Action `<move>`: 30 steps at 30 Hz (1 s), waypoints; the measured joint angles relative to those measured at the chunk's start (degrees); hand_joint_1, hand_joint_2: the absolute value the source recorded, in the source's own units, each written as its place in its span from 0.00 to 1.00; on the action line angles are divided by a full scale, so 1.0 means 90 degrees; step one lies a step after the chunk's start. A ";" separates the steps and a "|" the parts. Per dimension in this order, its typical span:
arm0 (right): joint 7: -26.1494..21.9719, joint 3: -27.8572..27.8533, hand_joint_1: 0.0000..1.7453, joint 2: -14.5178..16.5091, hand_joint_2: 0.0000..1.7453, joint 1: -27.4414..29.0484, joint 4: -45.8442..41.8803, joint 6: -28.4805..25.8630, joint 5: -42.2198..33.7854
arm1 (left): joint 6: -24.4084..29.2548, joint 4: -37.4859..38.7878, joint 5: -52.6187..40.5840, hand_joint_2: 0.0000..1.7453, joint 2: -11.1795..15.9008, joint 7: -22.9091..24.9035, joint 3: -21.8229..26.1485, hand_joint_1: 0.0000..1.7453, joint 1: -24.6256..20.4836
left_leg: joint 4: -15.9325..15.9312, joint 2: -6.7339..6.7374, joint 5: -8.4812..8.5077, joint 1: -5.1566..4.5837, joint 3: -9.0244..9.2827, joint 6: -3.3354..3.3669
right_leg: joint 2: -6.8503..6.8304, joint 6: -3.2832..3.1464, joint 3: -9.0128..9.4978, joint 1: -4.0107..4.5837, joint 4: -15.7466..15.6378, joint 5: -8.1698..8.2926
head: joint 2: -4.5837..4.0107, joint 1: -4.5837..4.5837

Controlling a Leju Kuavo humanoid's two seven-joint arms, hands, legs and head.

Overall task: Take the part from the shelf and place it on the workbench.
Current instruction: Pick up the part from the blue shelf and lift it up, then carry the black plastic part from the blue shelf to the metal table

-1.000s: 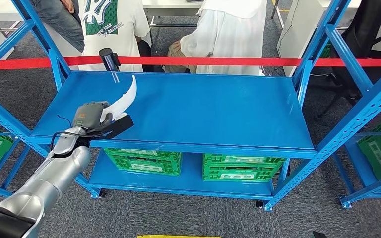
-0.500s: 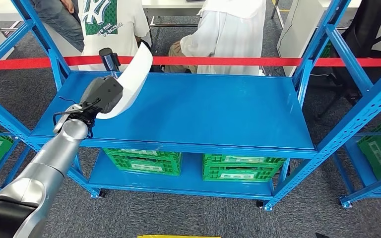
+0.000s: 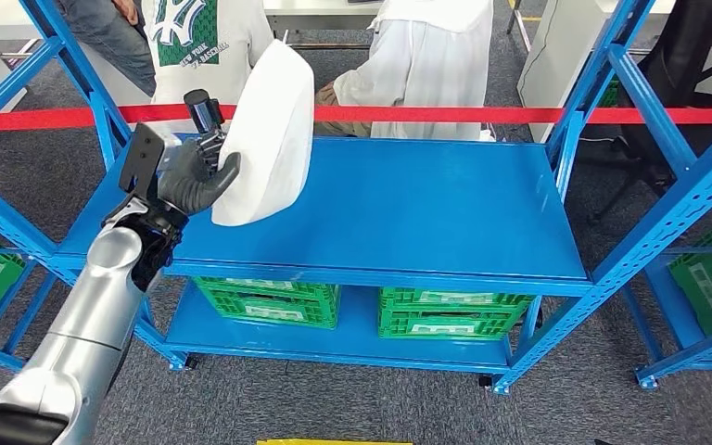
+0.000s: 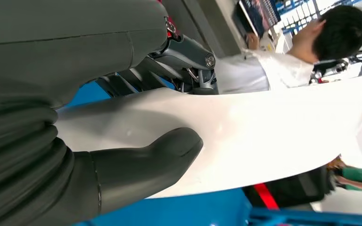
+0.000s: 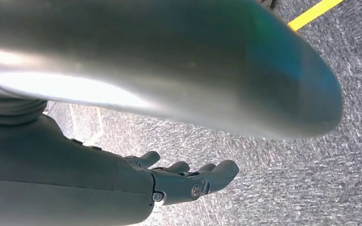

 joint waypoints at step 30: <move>0.0046 -0.0016 0.00 0.0028 0.00 0.0008 0.0001 0.0015 0.0246 | -0.0200 -0.4850 0.0612 1.00 0.0565 0.0652 0.0552 1.00 0.3366 | 0.0014 0.0008 -0.0095 -0.0020 0.0039 0.0125 | -0.0009 0.0101 0.0072 -0.0039 -0.0032 -0.0070 | 0.0001 0.0000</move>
